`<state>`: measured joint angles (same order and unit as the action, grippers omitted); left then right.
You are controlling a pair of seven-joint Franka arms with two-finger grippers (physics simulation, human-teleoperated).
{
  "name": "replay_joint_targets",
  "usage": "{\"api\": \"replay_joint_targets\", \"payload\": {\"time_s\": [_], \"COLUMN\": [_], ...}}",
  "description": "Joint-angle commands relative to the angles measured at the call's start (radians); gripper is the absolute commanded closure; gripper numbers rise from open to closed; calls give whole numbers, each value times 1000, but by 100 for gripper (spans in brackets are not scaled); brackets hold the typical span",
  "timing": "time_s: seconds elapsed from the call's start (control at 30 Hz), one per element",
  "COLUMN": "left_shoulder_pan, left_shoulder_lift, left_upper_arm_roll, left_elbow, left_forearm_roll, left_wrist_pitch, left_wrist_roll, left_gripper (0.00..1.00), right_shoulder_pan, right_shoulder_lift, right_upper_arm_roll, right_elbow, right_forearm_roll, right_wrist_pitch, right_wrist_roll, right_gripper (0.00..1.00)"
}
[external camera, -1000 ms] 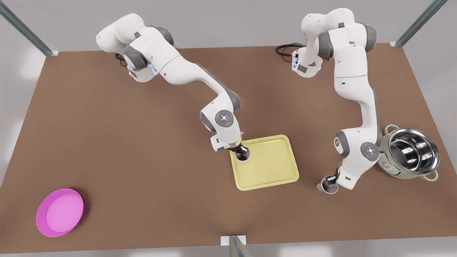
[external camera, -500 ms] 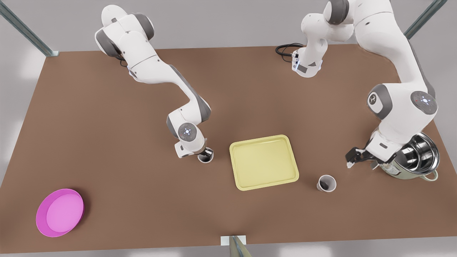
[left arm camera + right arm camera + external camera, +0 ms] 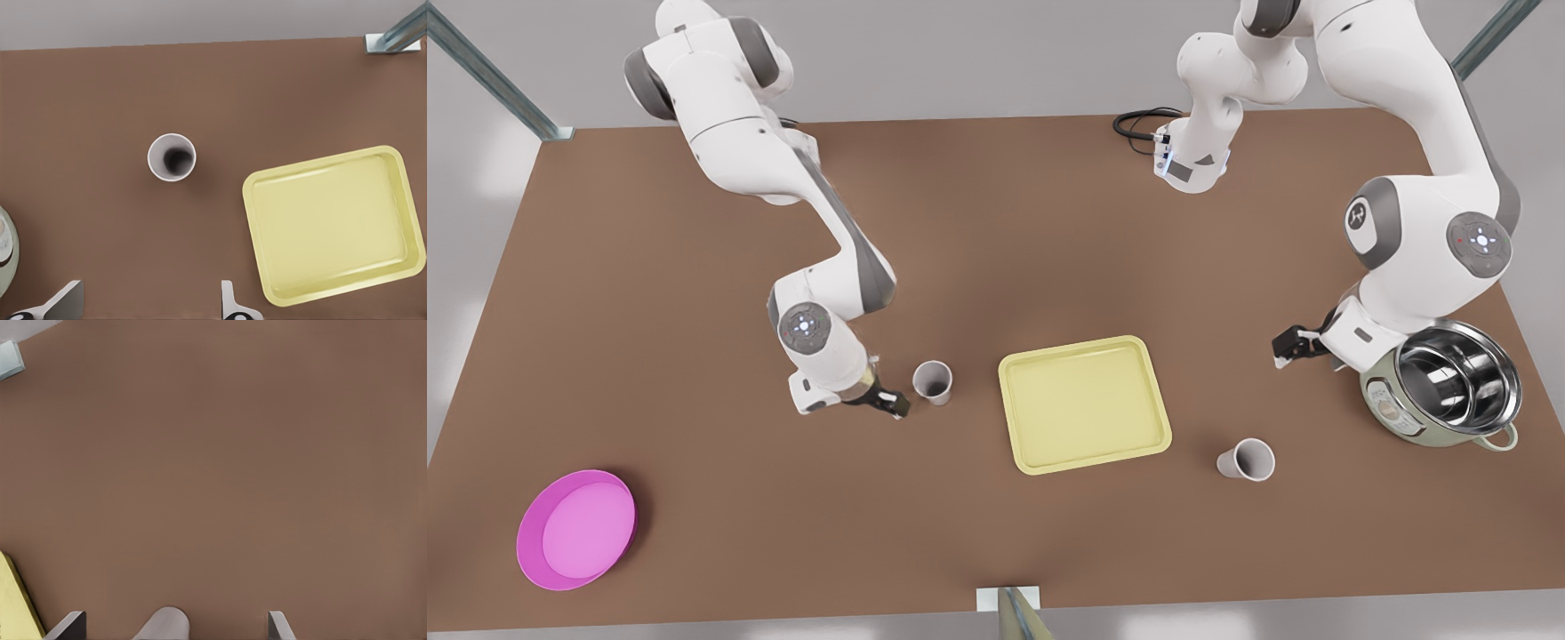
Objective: Use the left arm to pick up the white IKEA cup from the tray and place it on the middle-left position; use the right arm to pick up the white IKEA cup from the tray and place it on the middle-right position
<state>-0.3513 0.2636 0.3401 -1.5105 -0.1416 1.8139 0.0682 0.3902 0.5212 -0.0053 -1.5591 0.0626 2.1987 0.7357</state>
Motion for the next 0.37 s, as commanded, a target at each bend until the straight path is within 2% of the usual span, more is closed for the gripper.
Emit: {"api": "replay_joint_targets", "payload": {"time_s": [0.0,0.17,0.27,0.33], "left_shoulder_pan": [0,0,-3,-3], "left_shoulder_lift": [-1,-3,-6,-6], "left_upper_arm_roll": [0,0,-7,-9], "left_elbow": [1,1,1,1], "left_forearm_roll": [0,0,-1,-3], "left_wrist_pitch": [-25,-30,-56,-58], "left_wrist_roll": [-33,-33,-44,-44], "left_gripper": [0,0,0,0], "right_shoulder_pan": [-30,-191,-281,-289], "right_shoulder_lift": [-18,-116,-265,-316], "right_upper_arm_roll": [-50,-136,-128,-130], "right_elbow": [1,7,2,-16], "right_forearm_roll": [0,-1,-27,-18], "right_wrist_pitch": [-37,-138,-356,-410], "right_wrist_roll": [-455,-823,-920,-1036], "right_gripper": [0,0,0,0]}}
